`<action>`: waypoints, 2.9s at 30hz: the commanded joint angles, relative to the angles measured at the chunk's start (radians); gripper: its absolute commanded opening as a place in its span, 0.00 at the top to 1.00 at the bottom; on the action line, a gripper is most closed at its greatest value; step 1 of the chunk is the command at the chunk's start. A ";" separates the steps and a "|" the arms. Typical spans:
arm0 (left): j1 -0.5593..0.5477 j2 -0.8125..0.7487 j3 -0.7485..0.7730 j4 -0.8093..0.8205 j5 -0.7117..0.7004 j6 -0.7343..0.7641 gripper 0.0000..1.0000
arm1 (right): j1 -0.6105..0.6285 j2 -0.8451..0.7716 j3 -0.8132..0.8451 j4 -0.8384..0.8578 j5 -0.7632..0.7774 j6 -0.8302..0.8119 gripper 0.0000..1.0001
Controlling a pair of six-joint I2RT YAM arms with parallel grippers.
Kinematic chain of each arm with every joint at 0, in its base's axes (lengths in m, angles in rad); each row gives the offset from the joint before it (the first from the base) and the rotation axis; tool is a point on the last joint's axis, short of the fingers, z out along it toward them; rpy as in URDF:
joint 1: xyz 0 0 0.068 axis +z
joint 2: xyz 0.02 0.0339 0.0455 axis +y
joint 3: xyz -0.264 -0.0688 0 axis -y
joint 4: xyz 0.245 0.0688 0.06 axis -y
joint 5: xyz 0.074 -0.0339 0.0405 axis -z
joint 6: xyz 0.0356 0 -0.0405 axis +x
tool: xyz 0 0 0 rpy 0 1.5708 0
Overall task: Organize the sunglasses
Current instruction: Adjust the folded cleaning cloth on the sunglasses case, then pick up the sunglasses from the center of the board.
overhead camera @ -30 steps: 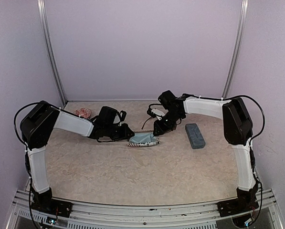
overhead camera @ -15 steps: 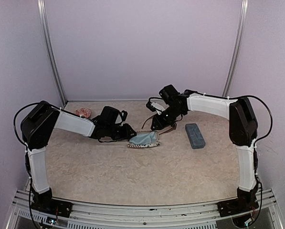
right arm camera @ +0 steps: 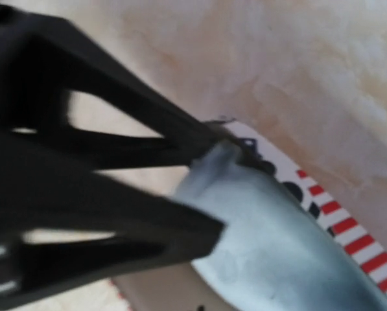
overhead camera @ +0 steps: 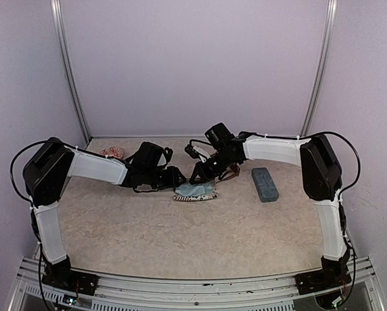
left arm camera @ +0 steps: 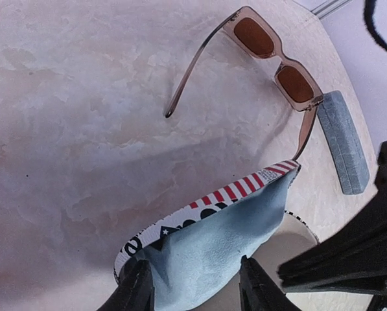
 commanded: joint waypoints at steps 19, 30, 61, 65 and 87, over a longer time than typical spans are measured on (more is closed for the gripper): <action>-0.065 -0.049 0.031 -0.028 0.046 0.040 0.51 | -0.033 0.065 -0.104 0.138 0.233 0.129 1.00; -0.072 0.073 0.134 -0.071 0.094 0.055 0.53 | -0.033 -0.041 -0.195 0.214 0.182 0.137 0.96; -0.012 -0.447 -0.041 -0.170 -0.074 0.032 0.22 | -0.261 -0.193 -0.159 0.160 0.394 -0.042 0.48; 0.005 -0.557 -0.070 -0.198 -0.140 0.031 0.09 | -0.292 -0.117 -0.116 0.136 0.316 -0.047 0.49; 0.094 -0.812 -0.188 -0.270 -0.195 -0.022 0.01 | -0.303 0.106 0.060 0.022 0.342 -0.088 0.76</action>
